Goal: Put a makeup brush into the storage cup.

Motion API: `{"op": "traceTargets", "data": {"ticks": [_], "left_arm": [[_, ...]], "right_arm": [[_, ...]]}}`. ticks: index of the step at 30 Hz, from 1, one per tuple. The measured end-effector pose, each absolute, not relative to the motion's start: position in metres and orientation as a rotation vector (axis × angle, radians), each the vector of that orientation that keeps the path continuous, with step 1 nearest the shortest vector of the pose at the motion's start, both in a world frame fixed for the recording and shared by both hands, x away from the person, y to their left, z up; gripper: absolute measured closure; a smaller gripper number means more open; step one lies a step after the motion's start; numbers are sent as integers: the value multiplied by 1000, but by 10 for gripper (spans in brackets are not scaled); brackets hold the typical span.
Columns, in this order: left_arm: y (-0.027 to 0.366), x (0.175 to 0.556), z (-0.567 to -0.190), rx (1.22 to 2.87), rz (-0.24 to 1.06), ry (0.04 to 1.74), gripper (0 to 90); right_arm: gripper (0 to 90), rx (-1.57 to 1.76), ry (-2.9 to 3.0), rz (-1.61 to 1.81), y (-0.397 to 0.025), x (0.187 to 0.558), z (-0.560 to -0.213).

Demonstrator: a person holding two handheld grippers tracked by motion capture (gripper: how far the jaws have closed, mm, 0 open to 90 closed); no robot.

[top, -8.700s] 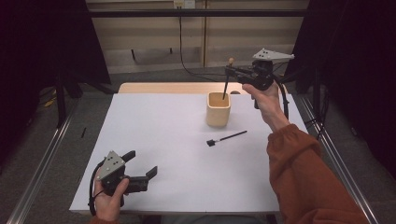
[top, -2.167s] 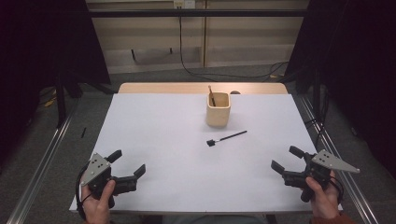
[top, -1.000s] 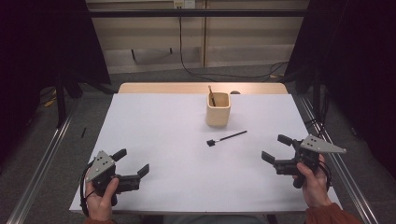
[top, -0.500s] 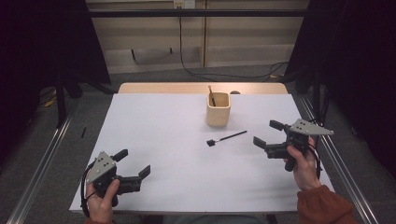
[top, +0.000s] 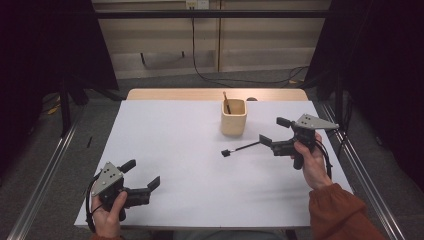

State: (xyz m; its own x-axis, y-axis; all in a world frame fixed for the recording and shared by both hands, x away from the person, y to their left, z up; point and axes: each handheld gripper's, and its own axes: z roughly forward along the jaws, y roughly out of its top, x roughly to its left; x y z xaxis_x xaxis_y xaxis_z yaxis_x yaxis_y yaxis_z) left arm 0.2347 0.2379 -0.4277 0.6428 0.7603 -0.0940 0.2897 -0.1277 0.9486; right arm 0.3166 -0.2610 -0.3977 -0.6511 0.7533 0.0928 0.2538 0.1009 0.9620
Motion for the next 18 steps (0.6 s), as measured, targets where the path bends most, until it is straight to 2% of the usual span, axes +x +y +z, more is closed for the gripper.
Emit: {"op": "traceTargets", "data": {"ticks": [4,18], "left_arm": [[238,235,-428,1707,504,861,13],[239,235,-429,1713,500,856,12]], "right_arm": [[50,979,1960,1571,-258,327,-395],[41,967,2018,1520,-251,358,-390]]}}
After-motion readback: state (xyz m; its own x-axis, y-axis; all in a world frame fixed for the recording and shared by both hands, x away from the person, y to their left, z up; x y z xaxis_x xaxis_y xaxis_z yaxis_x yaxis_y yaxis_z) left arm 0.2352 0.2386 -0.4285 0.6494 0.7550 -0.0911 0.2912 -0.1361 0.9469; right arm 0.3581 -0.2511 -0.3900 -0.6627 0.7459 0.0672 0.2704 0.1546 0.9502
